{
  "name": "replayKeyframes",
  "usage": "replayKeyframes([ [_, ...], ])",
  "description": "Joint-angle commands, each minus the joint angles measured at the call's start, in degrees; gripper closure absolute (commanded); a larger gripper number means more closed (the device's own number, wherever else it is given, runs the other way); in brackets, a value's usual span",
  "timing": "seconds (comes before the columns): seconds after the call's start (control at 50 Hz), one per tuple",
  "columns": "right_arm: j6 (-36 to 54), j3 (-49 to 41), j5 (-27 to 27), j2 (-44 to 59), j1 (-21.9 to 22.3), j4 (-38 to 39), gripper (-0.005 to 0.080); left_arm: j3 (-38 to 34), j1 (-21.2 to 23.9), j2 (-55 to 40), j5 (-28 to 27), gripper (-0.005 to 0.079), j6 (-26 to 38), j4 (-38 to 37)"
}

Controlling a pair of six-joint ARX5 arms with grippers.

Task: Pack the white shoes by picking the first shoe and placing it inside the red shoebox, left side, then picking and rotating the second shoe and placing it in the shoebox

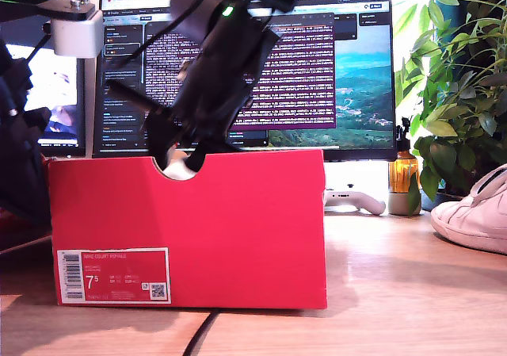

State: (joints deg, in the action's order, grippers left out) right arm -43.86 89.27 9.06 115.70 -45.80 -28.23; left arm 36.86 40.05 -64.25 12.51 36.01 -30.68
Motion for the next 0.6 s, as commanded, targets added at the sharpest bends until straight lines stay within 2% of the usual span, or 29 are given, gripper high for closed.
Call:
replayKeyframes([
  [0.0,0.17,1.16,-0.48,-1.11,0.13,1.01,0.0596,0.13,0.26,-0.24,-0.02,0.0762,0.07,0.2],
  [0.12,0.44,1.18,-0.37,-1.11,0.11,2.58,0.0425,0.13,0.24,-0.24,-0.04,0.0762,0.02,0.2],
  [0.18,0.46,1.31,-0.37,-1.14,0.11,2.82,0.0393,0.13,0.24,-0.24,-0.04,0.0761,-0.02,0.17],
  [0.28,0.87,2.67,-0.2,-1.27,0.59,0.46,0.0391,0.13,0.24,-0.24,-0.04,0.0762,-0.07,-0.04],
  [0.58,9.27,14.86,-1.25,-4.31,3.23,-17.31,0.0389,0.13,0.24,-0.24,-0.04,0.0761,-0.13,-1.11],
])
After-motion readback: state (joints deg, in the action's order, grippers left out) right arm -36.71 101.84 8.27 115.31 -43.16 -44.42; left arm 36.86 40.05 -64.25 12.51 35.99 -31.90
